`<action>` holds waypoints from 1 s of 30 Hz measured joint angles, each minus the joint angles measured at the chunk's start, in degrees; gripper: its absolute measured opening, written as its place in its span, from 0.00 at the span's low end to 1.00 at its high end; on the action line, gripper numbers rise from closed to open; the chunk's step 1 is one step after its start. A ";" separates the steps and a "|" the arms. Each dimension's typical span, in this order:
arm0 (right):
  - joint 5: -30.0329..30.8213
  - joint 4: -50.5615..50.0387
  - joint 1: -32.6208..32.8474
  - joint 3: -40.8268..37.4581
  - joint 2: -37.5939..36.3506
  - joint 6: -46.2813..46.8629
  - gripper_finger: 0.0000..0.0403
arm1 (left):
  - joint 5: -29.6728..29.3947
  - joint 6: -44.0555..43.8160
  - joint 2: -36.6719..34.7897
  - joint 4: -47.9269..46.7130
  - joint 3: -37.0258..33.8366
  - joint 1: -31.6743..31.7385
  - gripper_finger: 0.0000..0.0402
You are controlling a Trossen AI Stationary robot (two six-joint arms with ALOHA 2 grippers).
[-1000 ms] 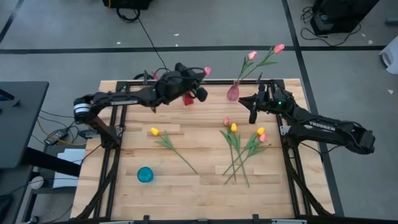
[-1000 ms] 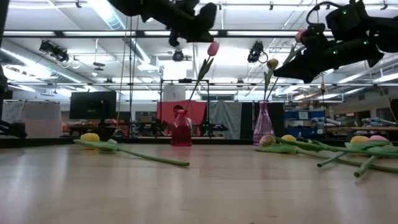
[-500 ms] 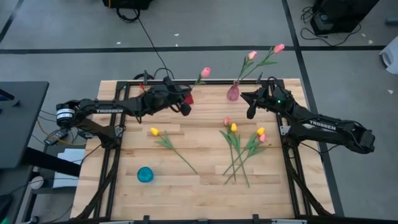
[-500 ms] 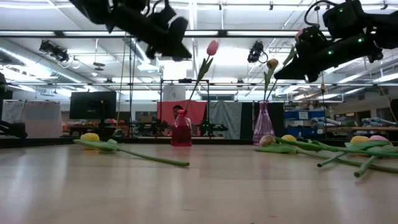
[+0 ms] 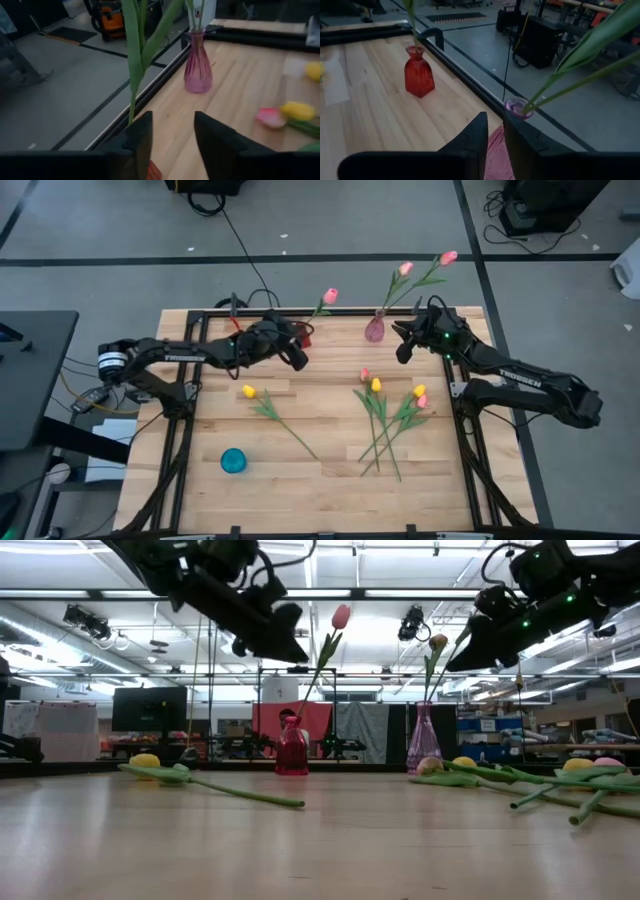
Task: Sort flowers into vase by color
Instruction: Adjust the pink tulip in the red vase
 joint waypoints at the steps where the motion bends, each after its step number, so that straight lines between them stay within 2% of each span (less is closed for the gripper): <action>1: -0.06 0.28 -0.07 -0.01 0.47 0.33 0.19 | -0.16 1.30 1.07 1.35 0.00 0.14 0.41; 5: -0.11 1.21 -0.09 0.00 2.57 1.44 0.19 | -3.86 6.29 4.82 5.43 0.00 1.01 0.50; 8: -0.11 2.11 0.06 0.00 4.27 2.37 0.19 | -5.78 9.57 6.02 6.39 0.00 2.01 0.52; 16: -1.80 6.19 0.23 0.00 8.42 3.13 0.19 | -4.60 12.82 6.64 10.40 0.00 4.41 0.53; 22: -3.10 7.43 0.89 0.00 9.33 3.15 0.19 | -0.67 12.62 11.98 17.16 0.04 6.82 0.53; 26: -3.13 7.38 0.89 0.00 9.37 2.96 0.19 | -0.68 12.52 14.96 22.15 0.01 7.05 0.52; 30: -3.13 7.58 0.89 0.00 9.37 2.56 0.19 | -1.28 12.57 16.03 25.36 0.02 7.38 0.45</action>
